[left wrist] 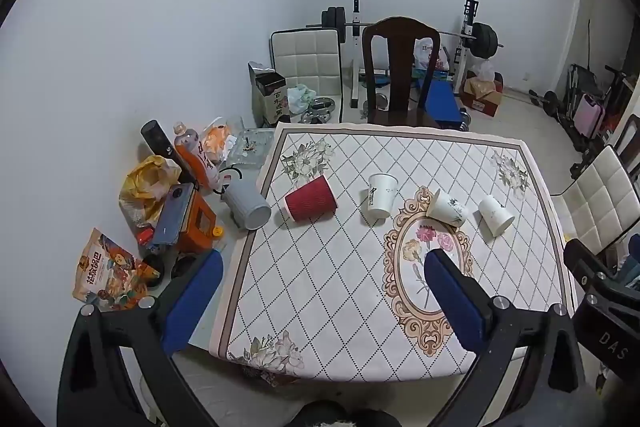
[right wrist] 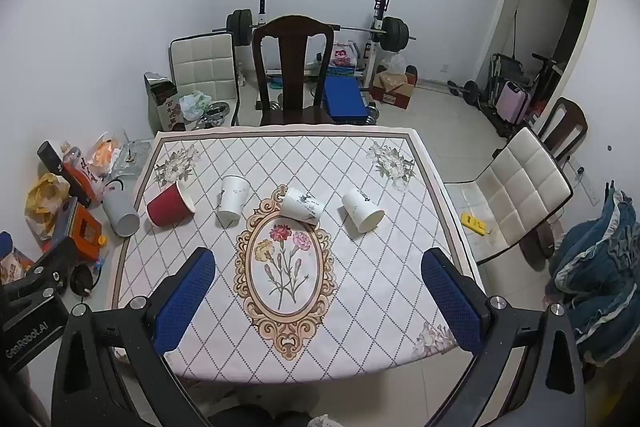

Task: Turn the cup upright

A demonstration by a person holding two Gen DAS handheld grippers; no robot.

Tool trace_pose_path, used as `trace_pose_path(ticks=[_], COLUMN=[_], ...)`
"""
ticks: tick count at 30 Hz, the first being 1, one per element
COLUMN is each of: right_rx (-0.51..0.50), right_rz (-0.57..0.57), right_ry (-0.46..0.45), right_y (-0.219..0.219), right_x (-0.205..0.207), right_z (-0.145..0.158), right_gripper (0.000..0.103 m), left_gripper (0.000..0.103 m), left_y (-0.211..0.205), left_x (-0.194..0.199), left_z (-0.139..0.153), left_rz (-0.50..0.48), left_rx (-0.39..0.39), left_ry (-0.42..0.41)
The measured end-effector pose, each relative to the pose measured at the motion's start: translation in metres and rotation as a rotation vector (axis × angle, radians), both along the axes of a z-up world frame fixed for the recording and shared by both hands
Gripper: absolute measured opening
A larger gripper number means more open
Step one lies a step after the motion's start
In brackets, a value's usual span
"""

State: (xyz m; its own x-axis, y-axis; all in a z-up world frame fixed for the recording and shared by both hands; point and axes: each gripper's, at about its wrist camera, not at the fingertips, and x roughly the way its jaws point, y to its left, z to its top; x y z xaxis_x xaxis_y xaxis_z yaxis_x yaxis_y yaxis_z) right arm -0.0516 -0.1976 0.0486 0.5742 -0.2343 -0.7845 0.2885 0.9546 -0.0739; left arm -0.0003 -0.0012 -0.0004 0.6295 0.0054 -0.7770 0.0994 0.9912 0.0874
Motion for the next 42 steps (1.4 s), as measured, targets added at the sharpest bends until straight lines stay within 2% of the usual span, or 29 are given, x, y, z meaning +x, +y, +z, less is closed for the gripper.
trace_pose_path(ticks=[8,9,13,42], right_rx=[-0.003,-0.002,-0.005,-0.01], right_rz=[0.019,-0.01,-0.01,-0.002], right_ry=[0.016,0.01,0.008,0.017], right_y=[0.0011,-0.0002,0.0023,0.0032], right_x=[0.0012,-0.0055,-0.0061,-0.0023], right_z=[0.0002,-0.003,-0.007,0.003], right_gripper=[0.103,0.103,0.103,0.103], left_gripper=[0.103,0.103,0.103,0.103], left_y=[0.0007,0.0003,0.0003,0.0069], left_x=[-0.0001,-0.0005,0.0,0.0039], left_z=[0.0006,0.0009,0.0004,-0.0028], left_rz=[0.003,0.004,0.002,0.004], left_rx=[-0.01,-0.01,-0.011,-0.014], left_ry=[0.0,0.0,0.002,0.007])
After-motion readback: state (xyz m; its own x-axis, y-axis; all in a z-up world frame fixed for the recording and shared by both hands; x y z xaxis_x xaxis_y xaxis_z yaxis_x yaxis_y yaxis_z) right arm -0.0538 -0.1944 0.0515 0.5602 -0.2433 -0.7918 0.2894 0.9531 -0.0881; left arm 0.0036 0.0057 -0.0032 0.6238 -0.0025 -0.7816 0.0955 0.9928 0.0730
